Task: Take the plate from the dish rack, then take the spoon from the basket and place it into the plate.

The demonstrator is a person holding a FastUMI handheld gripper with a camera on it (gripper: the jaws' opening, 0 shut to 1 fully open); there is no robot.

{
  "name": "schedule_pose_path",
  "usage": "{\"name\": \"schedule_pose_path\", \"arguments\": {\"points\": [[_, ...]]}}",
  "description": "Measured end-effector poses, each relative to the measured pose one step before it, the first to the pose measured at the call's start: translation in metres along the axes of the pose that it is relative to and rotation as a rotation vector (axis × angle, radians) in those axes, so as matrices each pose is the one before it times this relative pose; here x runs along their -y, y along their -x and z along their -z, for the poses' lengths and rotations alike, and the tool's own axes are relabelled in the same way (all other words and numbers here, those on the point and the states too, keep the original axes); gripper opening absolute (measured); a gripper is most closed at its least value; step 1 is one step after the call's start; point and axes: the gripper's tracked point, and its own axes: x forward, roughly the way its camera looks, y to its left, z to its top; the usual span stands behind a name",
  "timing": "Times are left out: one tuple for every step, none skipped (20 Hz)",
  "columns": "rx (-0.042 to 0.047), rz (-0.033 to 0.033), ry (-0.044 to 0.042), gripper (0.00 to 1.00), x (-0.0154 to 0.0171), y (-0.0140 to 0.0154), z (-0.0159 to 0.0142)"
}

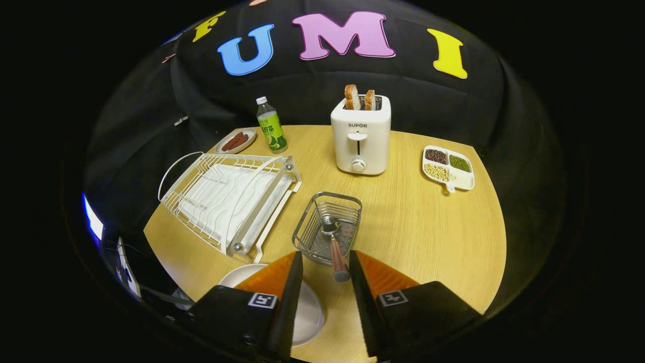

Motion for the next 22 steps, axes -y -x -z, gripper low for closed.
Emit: {"name": "schedule_pose_path", "arguments": {"points": [[-0.01504, 0.01418, 0.00005, 0.51, 0.00263, -0.00338, 0.00362], [-0.01668, 0.01523, -0.00324, 0.35, 0.00296, -0.00264, 0.00342], [-0.00921, 0.00806, -0.0112, 0.27, 0.00126, -0.00064, 0.00238], [0.00161, -0.00761, -0.01448, 0.2, -0.00211, 0.00213, -0.00111], [-0.00296, 0.00086, -0.00637, 0.16, 0.00141, -0.00643, 0.00067], [-0.00211, 0.00925, -0.01526, 0.15, 0.00301, 0.00306, 0.00013], [0.00558, 0.00349, -0.01604, 0.14, 0.00083, 0.00349, -0.00332], [0.0145, 0.00853, -0.02665, 0.11, 0.00086, 0.00162, -0.00524], [0.01089, -0.00118, -0.01912, 0.1, -0.00022, 0.00378, -0.00307], [0.01059, 0.00009, -0.01257, 0.1, -0.00035, 0.00438, -0.00455], [0.00557, 0.00142, -0.00407, 0.1, 0.00021, 0.00531, -0.00206], [0.00979, 0.00534, 0.00311, 0.1, 0.00098, 0.00477, -0.00265], [0.00846, 0.00354, 0.0049, 0.1, 0.00119, 0.00619, -0.00336], [0.01231, 0.00027, 0.00238, 0.1, -0.00032, 0.00586, -0.00445], [0.01461, -0.00026, 0.00137, 0.1, -0.00011, 0.00589, -0.00484], [0.01284, -0.00091, 0.00379, 0.1, -0.00079, 0.00631, -0.00555], [0.00723, -0.0014, 0.00692, 0.1, -0.00076, 0.00523, -0.00409], [0.01471, -0.00271, 0.0055, 0.1, -0.0014, 0.00629, -0.00551], [0.01367, -0.00612, 0.00234, 0.1, -0.00256, 0.00605, -0.00547], [0.01428, -0.00675, 0.00056, 0.1, -0.00264, 0.00727, -0.00467], [0.01374, -0.00506, 0.00091, 0.1, -0.00204, 0.00724, -0.00495], [0.01352, -0.00363, 0.00296, 0.1, -0.00185, 0.00695, -0.00452]]}}
